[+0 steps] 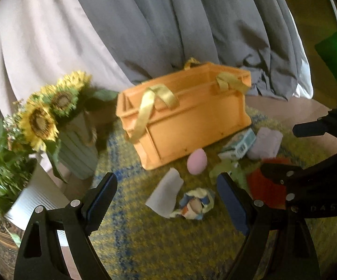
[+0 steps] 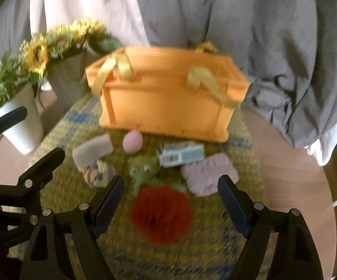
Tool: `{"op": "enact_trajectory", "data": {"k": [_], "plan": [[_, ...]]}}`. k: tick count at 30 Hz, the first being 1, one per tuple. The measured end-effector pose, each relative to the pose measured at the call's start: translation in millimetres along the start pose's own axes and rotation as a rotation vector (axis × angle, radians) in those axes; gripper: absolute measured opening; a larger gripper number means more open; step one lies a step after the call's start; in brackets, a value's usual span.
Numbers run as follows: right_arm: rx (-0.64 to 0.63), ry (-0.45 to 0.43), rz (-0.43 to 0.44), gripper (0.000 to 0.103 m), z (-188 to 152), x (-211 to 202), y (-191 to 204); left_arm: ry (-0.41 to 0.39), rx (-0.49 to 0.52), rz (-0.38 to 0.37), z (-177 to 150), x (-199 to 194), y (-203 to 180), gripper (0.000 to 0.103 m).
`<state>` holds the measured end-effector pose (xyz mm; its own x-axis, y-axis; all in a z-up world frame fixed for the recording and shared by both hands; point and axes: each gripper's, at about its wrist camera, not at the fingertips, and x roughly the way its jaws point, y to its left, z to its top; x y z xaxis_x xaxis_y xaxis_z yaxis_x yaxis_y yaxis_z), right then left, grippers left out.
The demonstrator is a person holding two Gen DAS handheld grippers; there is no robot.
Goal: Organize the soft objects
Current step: 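Grasp the red pompom with the right tool while the left tool grasps the patterned cloth bundle, then lift the pompom and cloth bundle and carry both over the orange crate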
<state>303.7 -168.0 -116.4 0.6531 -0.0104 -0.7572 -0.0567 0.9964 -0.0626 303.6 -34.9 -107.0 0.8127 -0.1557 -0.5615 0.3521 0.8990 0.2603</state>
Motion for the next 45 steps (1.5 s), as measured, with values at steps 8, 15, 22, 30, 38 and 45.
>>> {"op": "enact_trajectory", "data": {"k": [8, 15, 22, 30, 38, 45], "plan": [[0.052, 0.124, 0.031, 0.083, -10.9, 27.1, -5.4, 0.067, 0.022, -0.068, -10.5, 24.4, -8.1, 0.086], [0.073, 0.199, 0.029, 0.083, -19.0, 50.0, -9.1, 0.138, 0.032, -0.152, -19.5, 49.4, -13.4, 0.080], [0.075, 0.246, 0.024, 0.079, -22.4, 66.9, -9.7, 0.212, 0.027, -0.197, -27.9, 74.7, -16.8, 0.068], [0.054, 0.261, 0.075, 0.063, -21.4, 77.1, -6.3, 0.249, 0.018, -0.232, -32.0, 94.8, -22.7, 0.058], [0.033, 0.248, 0.098, 0.044, -22.3, 77.7, -2.6, 0.263, 0.000, -0.245, -32.6, 98.6, -24.1, 0.042], [0.030, 0.218, 0.102, 0.041, -23.5, 67.1, -3.2, 0.228, -0.015, -0.232, -26.6, 84.8, -19.9, 0.040]]}}
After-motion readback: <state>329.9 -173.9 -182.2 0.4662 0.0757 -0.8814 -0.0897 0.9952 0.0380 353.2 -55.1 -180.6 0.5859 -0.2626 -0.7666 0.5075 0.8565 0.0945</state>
